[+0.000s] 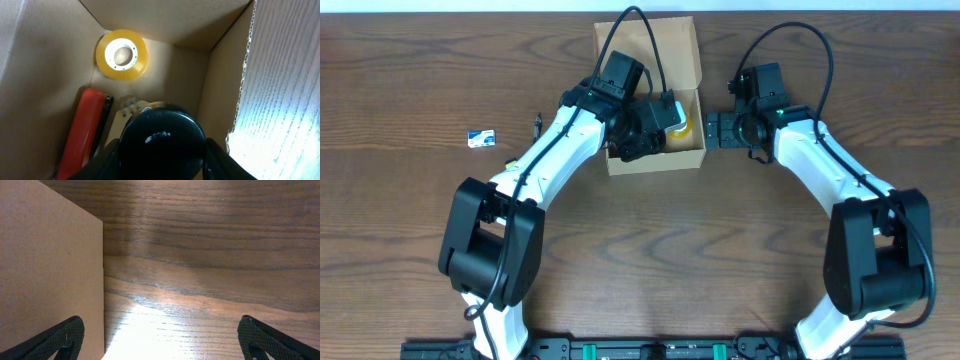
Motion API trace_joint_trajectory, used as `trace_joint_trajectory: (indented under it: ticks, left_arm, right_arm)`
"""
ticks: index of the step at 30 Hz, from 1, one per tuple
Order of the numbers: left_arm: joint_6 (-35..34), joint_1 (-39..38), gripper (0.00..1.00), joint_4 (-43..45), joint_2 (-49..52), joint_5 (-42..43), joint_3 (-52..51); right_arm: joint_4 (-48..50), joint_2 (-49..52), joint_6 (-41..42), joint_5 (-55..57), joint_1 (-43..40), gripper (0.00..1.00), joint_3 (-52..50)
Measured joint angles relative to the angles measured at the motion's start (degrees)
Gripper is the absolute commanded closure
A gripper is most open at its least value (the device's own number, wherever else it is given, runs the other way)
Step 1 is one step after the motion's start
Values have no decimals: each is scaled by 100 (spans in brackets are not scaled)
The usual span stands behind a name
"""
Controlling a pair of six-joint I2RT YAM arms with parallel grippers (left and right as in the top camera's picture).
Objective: Pack container
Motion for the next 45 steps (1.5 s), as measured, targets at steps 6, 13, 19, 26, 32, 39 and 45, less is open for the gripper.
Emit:
trace_joint_trajectory:
  ticks: [6, 13, 19, 26, 32, 39, 45]
  left_arm:
    - [0, 0, 93, 24, 0, 0, 0]
    - [0, 0, 92, 133, 0, 0, 0]
    - [22, 0, 94, 4, 0, 4, 0]
    - [155, 0, 66, -140, 0, 9, 0]
    - [173, 0, 71, -146, 0, -118, 0]
    - [212, 0, 78, -254, 0, -181, 0]
    - [376, 0, 82, -422, 0, -181, 0]
  right_arm:
    - [0, 0, 0, 0, -2, 1, 0]
    - [0, 0, 0, 0, -2, 1, 0]
    - [2, 0, 0, 0, 0, 1, 0]
    - [0, 0, 0, 0, 0, 1, 0]
    - [0, 0, 0, 0, -2, 1, 0]
    - [2, 0, 0, 0, -2, 1, 0]
    - [2, 0, 0, 0, -2, 1, 0]
